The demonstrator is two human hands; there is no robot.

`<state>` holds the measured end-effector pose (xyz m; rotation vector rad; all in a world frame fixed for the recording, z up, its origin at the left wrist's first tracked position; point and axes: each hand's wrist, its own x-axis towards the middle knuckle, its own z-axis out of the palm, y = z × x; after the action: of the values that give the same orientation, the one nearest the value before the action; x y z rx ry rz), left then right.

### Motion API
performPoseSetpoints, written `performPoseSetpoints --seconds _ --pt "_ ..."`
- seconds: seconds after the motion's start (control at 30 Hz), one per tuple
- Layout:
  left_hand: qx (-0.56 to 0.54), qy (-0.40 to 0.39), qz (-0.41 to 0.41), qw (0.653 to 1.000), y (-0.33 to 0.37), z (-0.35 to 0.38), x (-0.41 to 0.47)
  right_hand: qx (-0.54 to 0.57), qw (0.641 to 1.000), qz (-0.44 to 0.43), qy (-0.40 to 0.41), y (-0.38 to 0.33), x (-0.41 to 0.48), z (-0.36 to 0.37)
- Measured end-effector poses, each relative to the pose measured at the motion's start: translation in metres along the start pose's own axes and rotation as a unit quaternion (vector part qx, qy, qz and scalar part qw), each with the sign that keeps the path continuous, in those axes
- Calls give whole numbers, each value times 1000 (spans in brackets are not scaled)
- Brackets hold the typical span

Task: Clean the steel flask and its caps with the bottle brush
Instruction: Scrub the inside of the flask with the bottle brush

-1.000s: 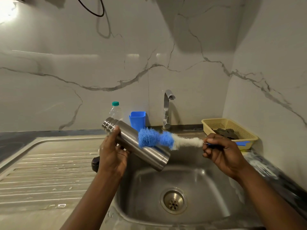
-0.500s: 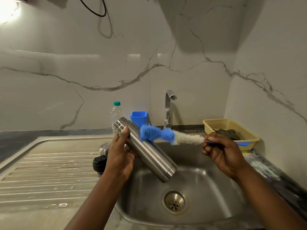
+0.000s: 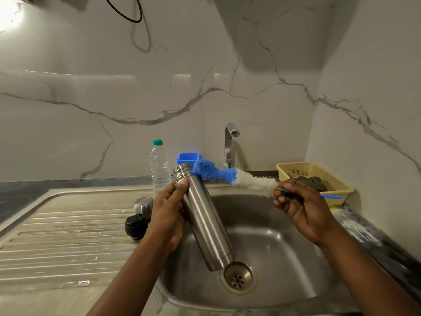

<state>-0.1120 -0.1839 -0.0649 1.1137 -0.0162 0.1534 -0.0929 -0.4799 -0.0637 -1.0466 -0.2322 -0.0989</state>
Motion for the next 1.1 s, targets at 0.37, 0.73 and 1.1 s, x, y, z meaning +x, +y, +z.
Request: performPoseSetpoints --seconds 0.37,0.73,1.1 --pt "-1 37 -34 999 -2 7 -2 -21 999 5 -39 9 -1 8" --pt "49 3 -17 999 -7 3 -1 -61 997 -2 -42 17 -1 10" --pt "20 -9 -52 998 -10 -3 4 -44 998 8 -42 13 -2 5"
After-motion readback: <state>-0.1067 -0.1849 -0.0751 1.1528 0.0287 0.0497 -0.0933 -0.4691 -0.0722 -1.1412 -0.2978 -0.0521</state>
